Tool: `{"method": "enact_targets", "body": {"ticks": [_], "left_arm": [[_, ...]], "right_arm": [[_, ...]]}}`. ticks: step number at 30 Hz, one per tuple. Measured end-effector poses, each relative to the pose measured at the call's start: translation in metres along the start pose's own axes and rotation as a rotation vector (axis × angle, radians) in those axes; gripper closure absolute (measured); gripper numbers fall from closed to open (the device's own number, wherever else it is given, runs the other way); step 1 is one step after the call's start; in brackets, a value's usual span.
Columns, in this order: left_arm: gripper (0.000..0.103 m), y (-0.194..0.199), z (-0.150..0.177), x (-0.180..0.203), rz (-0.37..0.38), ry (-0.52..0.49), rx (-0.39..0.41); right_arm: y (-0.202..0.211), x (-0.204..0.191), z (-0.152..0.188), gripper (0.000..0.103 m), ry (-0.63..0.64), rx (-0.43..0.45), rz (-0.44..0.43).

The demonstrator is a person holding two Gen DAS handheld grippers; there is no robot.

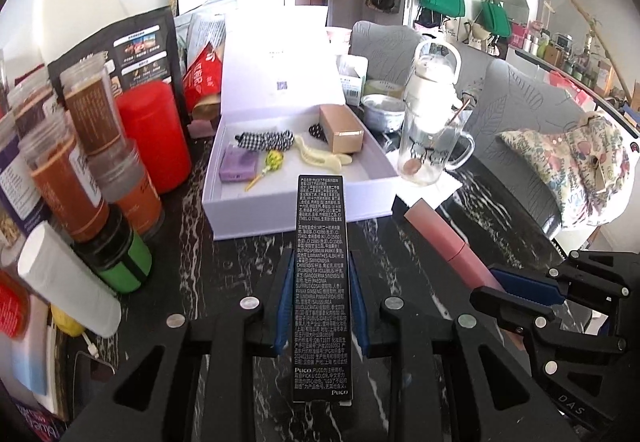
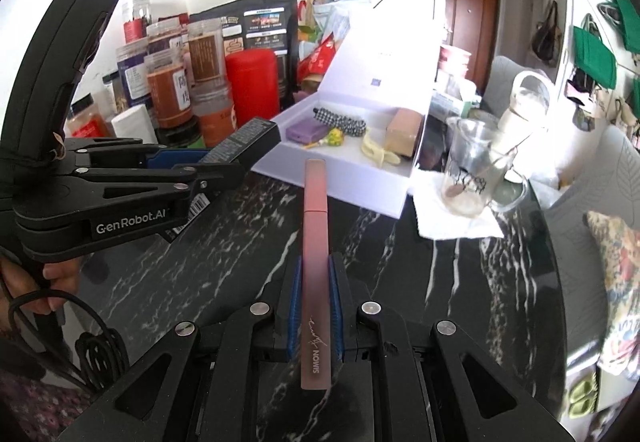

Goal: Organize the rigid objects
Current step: 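Carry the black box in the left gripper while the right gripper carries the pink tube toward the white box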

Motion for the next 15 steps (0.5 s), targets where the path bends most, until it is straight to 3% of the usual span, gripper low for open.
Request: {"method": "enact_targets", "body": {"ticks": [15], "left_arm": [[0.078, -0.024, -0.052, -0.008, 0.006, 0.007, 0.039]], "right_arm": [[-0.02, 0.022, -0.048, 0.09, 0.039, 0.031, 0.012]]}}
Point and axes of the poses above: each gripper's, at about its wrist camera, not at the fingertips, and y roughly against the way its jaws point, x to its right, z to its underside, the point moved 1 cm from there along -y, roughly the way its jaws point, and after that the axes turned 9 degrees about y, right-handed, at the moved point
